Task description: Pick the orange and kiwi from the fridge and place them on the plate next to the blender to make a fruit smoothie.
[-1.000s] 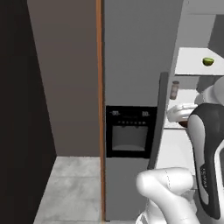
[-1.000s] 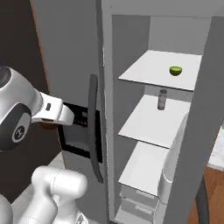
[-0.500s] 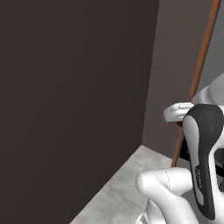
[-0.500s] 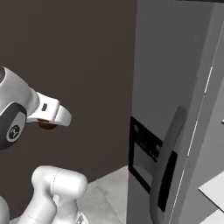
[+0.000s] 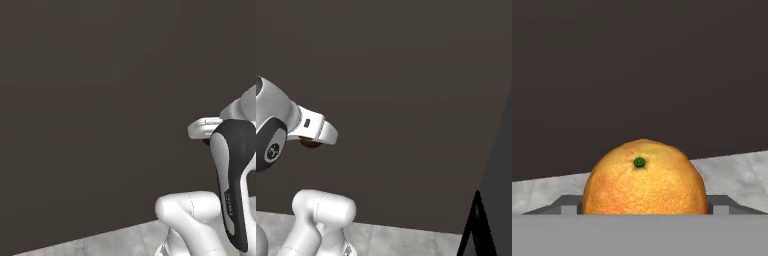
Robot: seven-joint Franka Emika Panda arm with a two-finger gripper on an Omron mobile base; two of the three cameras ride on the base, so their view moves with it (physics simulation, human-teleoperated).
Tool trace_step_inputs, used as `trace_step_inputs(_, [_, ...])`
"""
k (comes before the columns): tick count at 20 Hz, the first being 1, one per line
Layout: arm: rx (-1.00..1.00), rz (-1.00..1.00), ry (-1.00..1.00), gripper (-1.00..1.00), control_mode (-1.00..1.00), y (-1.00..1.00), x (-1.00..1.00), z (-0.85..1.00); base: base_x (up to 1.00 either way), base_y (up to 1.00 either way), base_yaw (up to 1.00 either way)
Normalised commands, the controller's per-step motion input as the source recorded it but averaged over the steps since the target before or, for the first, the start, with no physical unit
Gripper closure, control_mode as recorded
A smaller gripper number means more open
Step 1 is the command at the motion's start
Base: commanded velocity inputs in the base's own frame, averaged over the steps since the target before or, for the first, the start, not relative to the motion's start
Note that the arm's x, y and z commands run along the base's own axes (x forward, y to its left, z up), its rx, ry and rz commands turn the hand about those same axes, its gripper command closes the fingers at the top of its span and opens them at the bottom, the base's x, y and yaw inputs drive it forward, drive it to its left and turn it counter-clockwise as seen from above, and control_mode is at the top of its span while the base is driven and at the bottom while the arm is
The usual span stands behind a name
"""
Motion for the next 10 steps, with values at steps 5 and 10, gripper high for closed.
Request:
trace_step_inputs(5, [0.0, 0.0, 0.0, 1.0, 1.0, 0.0, 0.0, 0.0, -0.03, 0.0, 1.0])
trace_step_inputs(10, [0.0, 0.0, 0.0, 1.0, 1.0, 0.0, 0.0, 0.0, -0.03, 0.0, 1.0])
